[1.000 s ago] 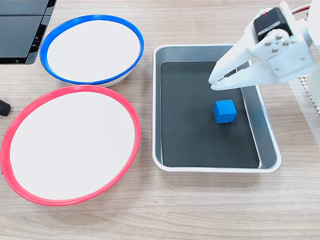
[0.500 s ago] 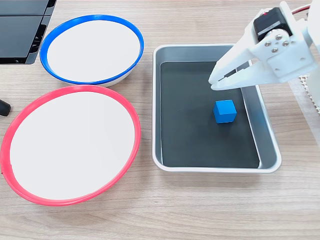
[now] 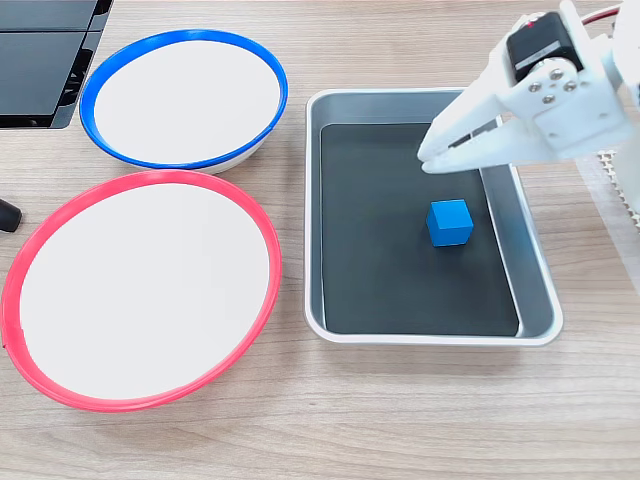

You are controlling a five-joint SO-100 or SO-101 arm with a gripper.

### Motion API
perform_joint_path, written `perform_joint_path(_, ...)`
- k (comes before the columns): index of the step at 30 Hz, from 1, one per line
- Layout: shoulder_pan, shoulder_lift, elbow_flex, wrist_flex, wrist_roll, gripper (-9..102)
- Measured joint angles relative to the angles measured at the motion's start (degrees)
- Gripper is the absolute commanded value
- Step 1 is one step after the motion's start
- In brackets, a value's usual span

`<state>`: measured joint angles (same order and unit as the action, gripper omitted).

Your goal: Move a blue block from tray to blue dish

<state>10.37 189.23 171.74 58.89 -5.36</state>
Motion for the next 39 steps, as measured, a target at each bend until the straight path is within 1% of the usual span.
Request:
perform_joint_path(2,1.23,-0.35,-1.32,0.0,-10.55,1)
perform_joint_path(4,3.43,-1.23,-4.83,-1.85,-20.74,6)
perform_joint_path(5,3.87,-3.25,-6.86,-2.46,-24.96,5)
perform_joint_path(6,4.66,-4.83,-8.44,-2.64,-26.63,4)
perform_joint_path(7,4.66,-5.89,-10.37,-3.16,-28.39,0)
perform_joint_path(9,4.66,-9.76,-15.38,-2.64,-31.11,2)
perform_joint_path(11,3.52,-16.0,-20.65,0.79,-36.12,0)
perform_joint_path(13,2.02,-22.32,-26.72,6.33,-41.57,0)
perform_joint_path(16,-2.02,-37.09,-35.51,14.15,-53.96,1)
perform_joint_path(19,-5.98,-52.82,-43.07,18.28,-64.69,3)
perform_joint_path(20,-6.33,-57.48,-45.09,18.9,-67.06,5)
perform_joint_path(23,-8.09,-72.33,-50.27,20.04,-75.06,16)
perform_joint_path(26,-8.44,-81.39,-52.47,21.18,-83.06,22)
perform_joint_path(28,-8.35,-83.85,-52.47,21.45,-86.57,22)
perform_joint_path(31,-8.09,-84.55,-51.59,19.78,-88.59,22)
perform_joint_path(37,-8.09,-84.99,-47.02,13.27,-89.74,22)
perform_joint_path(39,-8.17,-85.52,-46.32,12.66,-89.74,22)
